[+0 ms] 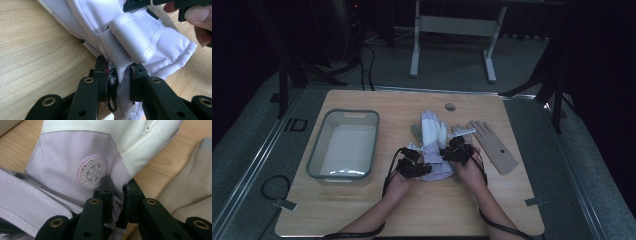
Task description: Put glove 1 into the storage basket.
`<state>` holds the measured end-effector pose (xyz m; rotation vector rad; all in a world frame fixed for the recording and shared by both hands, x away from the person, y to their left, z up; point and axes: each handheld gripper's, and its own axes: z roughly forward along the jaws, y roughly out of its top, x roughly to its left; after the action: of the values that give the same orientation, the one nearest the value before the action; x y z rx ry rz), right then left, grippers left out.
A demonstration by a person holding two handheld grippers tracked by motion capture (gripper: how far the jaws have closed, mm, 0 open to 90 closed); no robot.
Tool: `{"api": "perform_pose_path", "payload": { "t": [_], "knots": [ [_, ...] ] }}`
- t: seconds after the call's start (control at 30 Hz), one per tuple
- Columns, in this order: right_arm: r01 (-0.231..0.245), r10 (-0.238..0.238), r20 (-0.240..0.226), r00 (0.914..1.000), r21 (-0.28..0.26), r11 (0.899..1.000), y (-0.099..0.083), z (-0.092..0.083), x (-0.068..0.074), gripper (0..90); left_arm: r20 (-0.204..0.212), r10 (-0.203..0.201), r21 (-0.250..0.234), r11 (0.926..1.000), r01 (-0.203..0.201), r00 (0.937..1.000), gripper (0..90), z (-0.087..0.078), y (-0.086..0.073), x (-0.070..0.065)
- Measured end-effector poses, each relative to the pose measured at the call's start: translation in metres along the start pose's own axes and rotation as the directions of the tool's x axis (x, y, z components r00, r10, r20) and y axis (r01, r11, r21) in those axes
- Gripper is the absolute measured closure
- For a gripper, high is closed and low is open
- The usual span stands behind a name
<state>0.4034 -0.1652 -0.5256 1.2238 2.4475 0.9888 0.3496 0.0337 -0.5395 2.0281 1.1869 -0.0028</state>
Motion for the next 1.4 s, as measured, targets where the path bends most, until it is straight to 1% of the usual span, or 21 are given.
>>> {"api": "perform_pose_path", "payload": {
  "t": [0.07, 0.17, 0.2, 0.23, 0.33, 0.47, 0.53, 0.73, 0.77, 0.8, 0.87, 0.9, 1.0, 1.03, 1.07, 1.13, 1.23, 1.27, 1.33, 1.37, 1.4],
  "knots": [
    [0.002, -0.001, 0.011, 0.9999, -0.006, 1.000, 0.003, -0.004, 0.002, 79.2, 0.000, 0.014, -0.005, 0.9999, -0.014, 0.9999, 74.8, -0.003, 0.002, 0.000],
    [-0.011, 0.011, 0.001, 0.9999, -0.027, 1.000, 0.009, -0.009, 0.003, 79.2, 0.007, 0.024, -0.016, 0.9996, -0.024, 0.9997, 75.0, -0.011, 0.006, 0.000],
    [-0.018, 0.018, -0.009, 0.9998, -0.038, 0.999, 0.012, -0.012, 0.004, 79.2, 0.016, 0.025, -0.024, 0.9994, -0.025, 0.9996, 75.0, -0.018, 0.009, 0.001],
    [-0.018, 0.018, -0.009, 0.9998, -0.038, 0.999, 0.012, -0.012, 0.004, 79.2, 0.016, 0.025, -0.024, 0.9994, -0.025, 0.9996, 75.0, -0.018, 0.009, 0.001],
    [-0.017, 0.017, -0.010, 0.9998, -0.049, 0.999, 0.020, -0.019, 0.008, 79.1, 0.012, 0.045, -0.027, 0.9987, -0.044, 0.9989, 75.0, -0.029, 0.014, 0.000],
    [-0.013, 0.013, -0.001, 0.9999, -0.067, 0.998, 0.032, -0.029, 0.018, 79.1, -0.004, 0.076, -0.040, 0.9963, -0.076, 0.9971, 75.0, -0.047, 0.020, -0.002],
    [0.000, 0.000, 0.001, 1.0000, -0.082, 0.997, 0.041, -0.036, 0.026, 79.0, -0.005, 0.084, -0.044, 0.9955, -0.084, 0.9964, 75.0, -0.056, 0.022, -0.001],
    [0.011, -0.013, -0.013, 0.9998, -0.106, 0.994, 0.057, -0.044, 0.041, 79.1, -0.011, 0.113, -0.051, 0.9922, -0.114, 0.9935, 75.0, -0.081, 0.026, 0.003],
    [0.011, -0.013, -0.013, 0.9998, -0.106, 0.994, 0.057, -0.044, 0.041, 79.1, -0.011, 0.118, -0.052, 0.9916, -0.118, 0.9930, 75.0, -0.085, 0.026, 0.004],
    [0.012, -0.014, -0.022, 0.9997, -0.114, 0.993, 0.062, -0.046, 0.047, 79.0, -0.014, 0.122, -0.054, 0.9910, -0.123, 0.9924, 75.0, -0.090, 0.026, 0.005],
    [0.014, -0.017, -0.024, 0.9996, -0.114, 0.993, 0.064, -0.046, 0.049, 79.0, -0.013, 0.128, -0.052, 0.9904, -0.128, 0.9917, 74.9, -0.098, 0.026, 0.008],
    [0.011, -0.014, -0.031, 0.9994, -0.114, 0.993, 0.068, -0.047, 0.055, 79.0, -0.013, 0.129, -0.057, 0.9899, -0.130, 0.9915, 74.9, -0.100, 0.025, 0.009],
    [0.015, -0.019, -0.033, 0.9993, -0.114, 0.993, 0.072, -0.046, 0.061, 79.0, -0.016, 0.126, -0.061, 0.9900, -0.127, 0.9919, 74.9, -0.110, 0.023, 0.014],
    [0.019, -0.023, -0.032, 0.9992, -0.114, 0.993, 0.076, -0.046, 0.068, 79.0, -0.018, 0.126, -0.062, 0.9900, -0.127, 0.9919, 74.9, -0.113, 0.022, 0.015],
    [0.019, -0.023, -0.032, 0.9992, -0.114, 0.993, 0.076, -0.046, 0.068, 79.0, -0.021, 0.127, -0.062, 0.9898, -0.128, 0.9917, 74.9, -0.117, 0.021, 0.016],
    [0.031, -0.035, -0.037, 0.9987, -0.115, 0.993, 0.083, -0.045, 0.077, 79.0, -0.020, 0.123, -0.065, 0.9902, -0.124, 0.9923, 74.9, -0.123, 0.020, 0.019],
    [0.035, -0.040, -0.041, 0.9984, -0.116, 0.993, 0.087, -0.044, 0.083, 79.0, -0.030, 0.120, -0.070, 0.9901, -0.121, 0.9924, 74.9, -0.134, 0.017, 0.024],
    [0.034, -0.040, -0.046, 0.9981, -0.125, 0.992, 0.091, -0.042, 0.089, 79.0, -0.041, 0.122, -0.070, 0.9898, -0.124, 0.9917, 74.9, -0.140, 0.016, 0.028],
    [0.036, -0.042, -0.049, 0.9979, -0.126, 0.991, 0.093, -0.040, 0.092, 79.0, -0.045, 0.122, -0.068, 0.9897, -0.125, 0.9914, 74.9, -0.144, 0.015, 0.030],
    [0.035, -0.043, -0.058, 0.9974, -0.127, 0.991, 0.098, -0.037, 0.098, 79.0, -0.048, 0.117, -0.070, 0.9903, -0.120, 0.9919, 74.9, -0.147, 0.014, 0.032],
    [0.035, -0.043, -0.058, 0.9974, -0.127, 0.991, 0.098, -0.037, 0.098, 79.0, -0.053, 0.115, -0.069, 0.9905, -0.119, 0.9919, 74.9, -0.150, 0.013, 0.035]
  ]
}}
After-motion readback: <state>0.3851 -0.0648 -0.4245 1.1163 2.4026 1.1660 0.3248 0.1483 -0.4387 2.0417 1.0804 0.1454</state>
